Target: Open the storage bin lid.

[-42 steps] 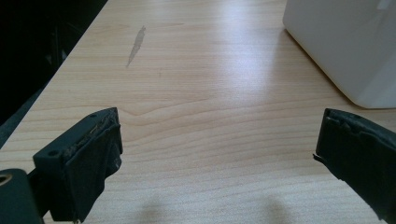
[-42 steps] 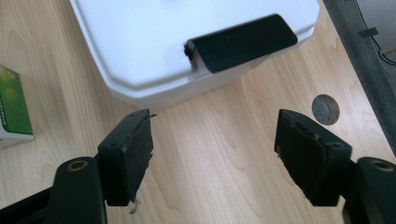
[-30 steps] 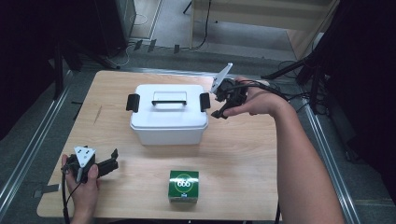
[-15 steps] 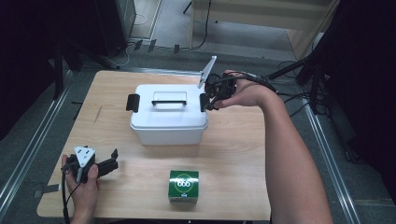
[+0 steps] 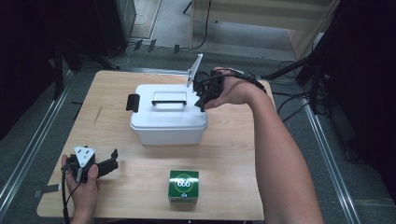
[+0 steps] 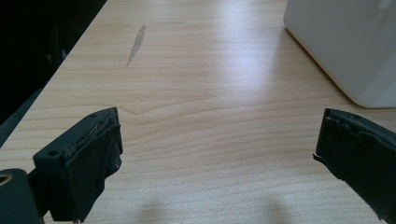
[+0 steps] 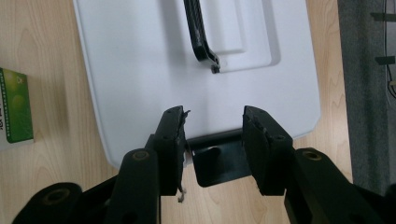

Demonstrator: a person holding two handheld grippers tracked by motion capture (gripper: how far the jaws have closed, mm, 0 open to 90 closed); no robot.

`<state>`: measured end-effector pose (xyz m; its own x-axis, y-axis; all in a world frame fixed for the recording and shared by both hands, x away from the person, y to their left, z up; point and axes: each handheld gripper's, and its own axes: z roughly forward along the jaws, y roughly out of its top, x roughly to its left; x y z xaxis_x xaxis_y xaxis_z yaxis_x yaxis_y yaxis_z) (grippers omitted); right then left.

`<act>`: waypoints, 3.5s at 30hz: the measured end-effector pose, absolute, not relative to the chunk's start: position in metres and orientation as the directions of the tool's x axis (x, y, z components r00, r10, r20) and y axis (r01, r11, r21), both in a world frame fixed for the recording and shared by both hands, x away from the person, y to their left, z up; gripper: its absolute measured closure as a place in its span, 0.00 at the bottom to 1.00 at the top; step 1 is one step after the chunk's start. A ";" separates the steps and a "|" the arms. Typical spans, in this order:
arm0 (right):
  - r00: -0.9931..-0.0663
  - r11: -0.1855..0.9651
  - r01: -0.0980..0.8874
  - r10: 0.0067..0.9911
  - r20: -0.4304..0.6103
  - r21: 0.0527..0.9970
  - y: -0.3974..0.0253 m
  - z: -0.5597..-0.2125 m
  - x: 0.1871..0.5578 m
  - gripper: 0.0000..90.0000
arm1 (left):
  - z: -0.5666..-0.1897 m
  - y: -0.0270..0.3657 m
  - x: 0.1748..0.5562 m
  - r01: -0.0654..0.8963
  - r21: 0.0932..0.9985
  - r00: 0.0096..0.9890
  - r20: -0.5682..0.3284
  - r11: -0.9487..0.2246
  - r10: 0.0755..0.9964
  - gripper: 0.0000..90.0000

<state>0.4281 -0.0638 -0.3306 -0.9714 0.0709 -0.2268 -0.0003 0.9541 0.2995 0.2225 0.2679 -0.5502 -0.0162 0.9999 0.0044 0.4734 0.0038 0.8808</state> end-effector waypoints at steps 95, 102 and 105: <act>-0.953 0.945 -0.116 -0.020 -0.301 0.306 -0.001 -0.312 0.420 0.95 | -0.550 0.268 0.224 0.481 0.877 -0.017 0.007 0.002 1.000 0.01; -0.946 0.937 -0.125 -0.014 -0.324 0.325 -0.015 -0.299 0.419 0.95 | -0.550 0.267 0.224 0.479 0.878 -0.017 0.008 0.001 1.000 0.01; -0.945 0.939 -0.122 -0.010 -0.328 0.322 -0.023 -0.296 0.418 0.95 | -0.550 0.267 0.224 0.479 0.878 -0.016 0.008 0.001 1.000 0.01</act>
